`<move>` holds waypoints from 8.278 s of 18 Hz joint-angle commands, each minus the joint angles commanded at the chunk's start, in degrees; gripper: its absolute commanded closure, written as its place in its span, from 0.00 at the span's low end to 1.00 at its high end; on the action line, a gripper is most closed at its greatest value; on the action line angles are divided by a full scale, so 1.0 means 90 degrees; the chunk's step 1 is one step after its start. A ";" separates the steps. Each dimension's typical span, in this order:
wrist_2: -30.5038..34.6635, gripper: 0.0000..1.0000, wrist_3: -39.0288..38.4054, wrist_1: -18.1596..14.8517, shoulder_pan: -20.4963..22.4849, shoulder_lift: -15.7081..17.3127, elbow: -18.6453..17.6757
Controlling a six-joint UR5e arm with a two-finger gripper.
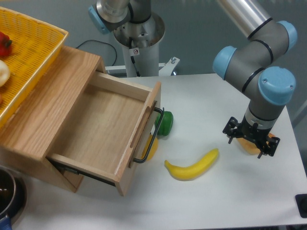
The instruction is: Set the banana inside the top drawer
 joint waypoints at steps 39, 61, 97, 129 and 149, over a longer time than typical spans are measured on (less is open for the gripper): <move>0.0732 0.01 0.0976 0.0977 -0.0830 -0.0244 -0.1123; -0.0312 0.00 0.1464 0.1690 -0.1465 -0.0488 -0.1357; -0.0703 1.00 0.1282 0.1193 -0.0821 0.0038 -0.0206; -0.1357 1.00 -0.3652 0.0332 -0.1689 0.2646 -0.0146; -0.0722 1.00 -0.4004 0.0362 -0.2871 0.2851 -0.1386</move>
